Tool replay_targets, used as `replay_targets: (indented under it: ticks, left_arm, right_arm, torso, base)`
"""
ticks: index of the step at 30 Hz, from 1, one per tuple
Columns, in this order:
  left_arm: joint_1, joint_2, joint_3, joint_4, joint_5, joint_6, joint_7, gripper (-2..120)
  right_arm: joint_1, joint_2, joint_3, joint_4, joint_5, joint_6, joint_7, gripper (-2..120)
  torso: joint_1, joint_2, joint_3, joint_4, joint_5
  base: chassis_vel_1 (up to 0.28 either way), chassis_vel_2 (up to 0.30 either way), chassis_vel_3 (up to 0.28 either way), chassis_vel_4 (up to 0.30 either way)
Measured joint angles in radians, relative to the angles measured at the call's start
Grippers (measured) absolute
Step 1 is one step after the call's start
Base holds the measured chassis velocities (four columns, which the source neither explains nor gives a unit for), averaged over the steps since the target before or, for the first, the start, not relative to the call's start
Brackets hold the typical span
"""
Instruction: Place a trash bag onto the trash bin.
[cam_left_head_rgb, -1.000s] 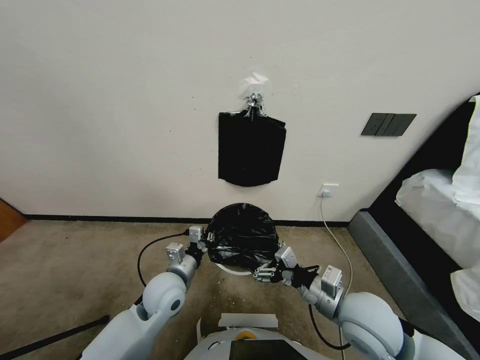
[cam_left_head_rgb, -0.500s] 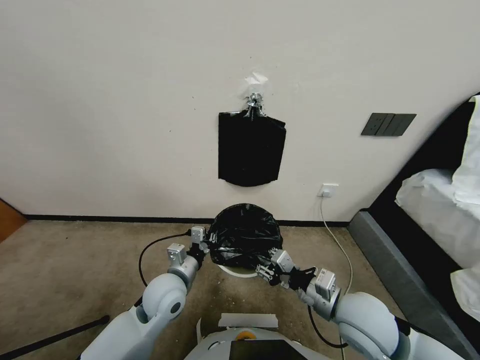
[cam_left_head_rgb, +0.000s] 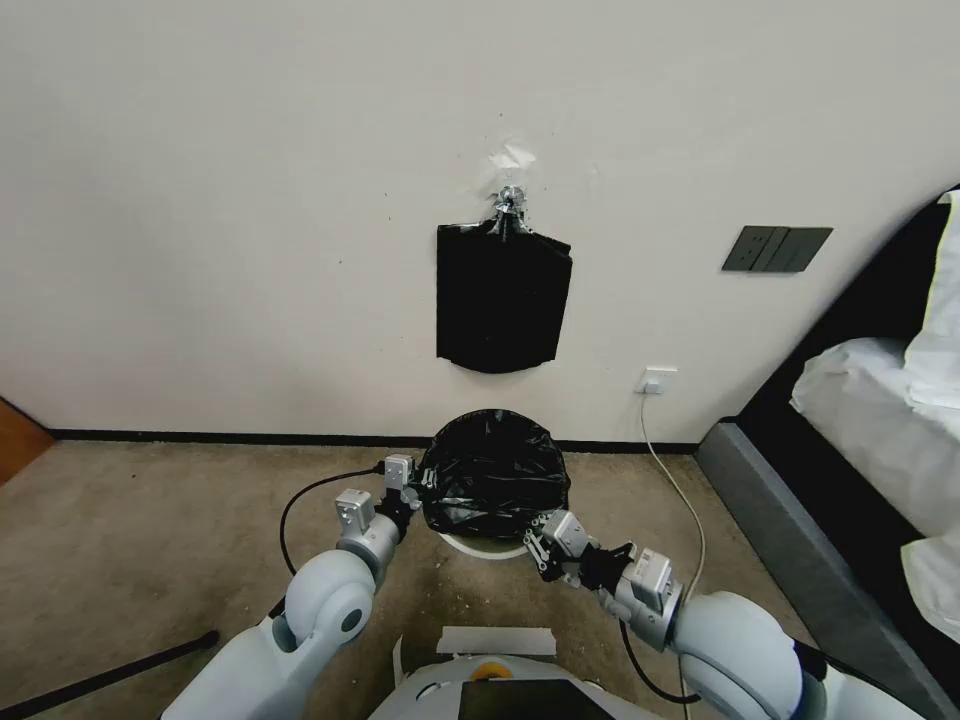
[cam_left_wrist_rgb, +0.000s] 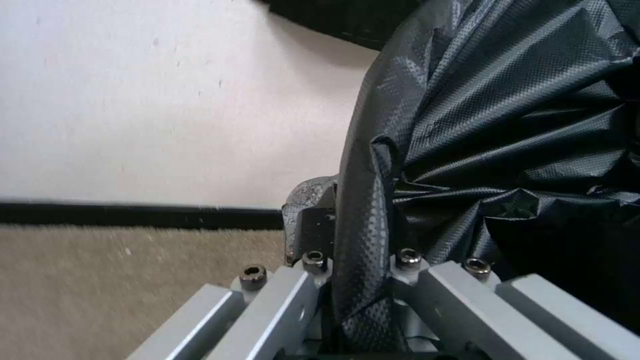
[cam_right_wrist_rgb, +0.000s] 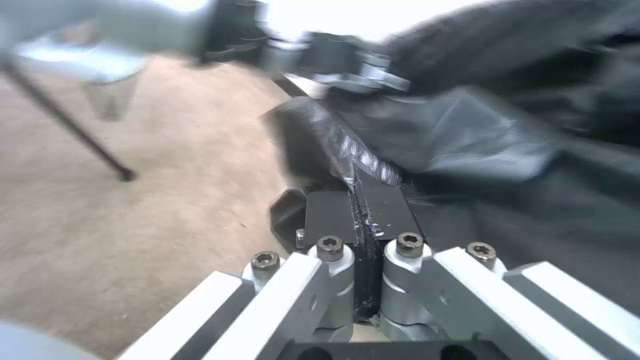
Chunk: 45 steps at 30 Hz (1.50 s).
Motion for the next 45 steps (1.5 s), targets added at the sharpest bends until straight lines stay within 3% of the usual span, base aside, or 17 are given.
replay_targets:
  ticks: [5, 12, 18, 32, 38, 45]
  left_arm:
    - [-0.020, 0.015, -0.020, -0.022, -0.131, 0.032, -0.067, 1]
    - [0.000, 0.024, -0.048, -0.052, -0.215, 0.050, -0.097, 1]
    - [0.019, 0.022, -0.062, -0.061, -0.244, 0.051, -0.110, 1]
    - [0.050, 0.022, -0.070, -0.088, -0.270, 0.083, -0.125, 1]
    - [0.055, 0.020, -0.076, -0.088, -0.270, 0.081, -0.126, 1]
    - [0.046, 0.006, -0.071, -0.058, -0.240, 0.043, -0.121, 1]
  right_arm:
    - [-0.009, 0.008, -0.001, -0.093, -0.125, 0.143, -0.088, 0]
    - [-0.001, 0.025, -0.008, -0.196, -0.210, 0.216, -0.132, 0]
    - [0.018, 0.042, -0.022, -0.262, -0.232, 0.232, -0.124, 0]
    - [0.078, 0.064, -0.045, -0.375, -0.237, 0.173, -0.037, 0]
    - [0.080, 0.073, -0.057, -0.398, -0.235, 0.168, -0.024, 10]
    - [0.040, 0.080, -0.052, -0.369, -0.213, 0.185, -0.021, 34]
  torso:
    - [0.000, 0.000, 0.000, 0.0001, 0.0003]
    - [0.000, 0.000, 0.000, 0.0002, 0.0001]
    - [0.000, 0.000, 0.000, 0.0002, 0.0002]
    - [0.000, 0.000, 0.000, 0.0002, 0.0002]
    - [0.000, 0.000, 0.000, 0.0001, 0.0001]
    - [0.000, 0.000, 0.000, 0.0002, 0.0001]
  base:
    - [0.000, 0.000, 0.000, 0.000]
    - [0.000, 0.000, 0.000, 0.000]
    - [0.000, 0.000, 0.000, 0.000]
    - [0.000, 0.000, 0.000, 0.000]
    - [0.000, 0.000, 0.000, 0.000]
    - [0.000, 0.000, 0.000, 0.000]
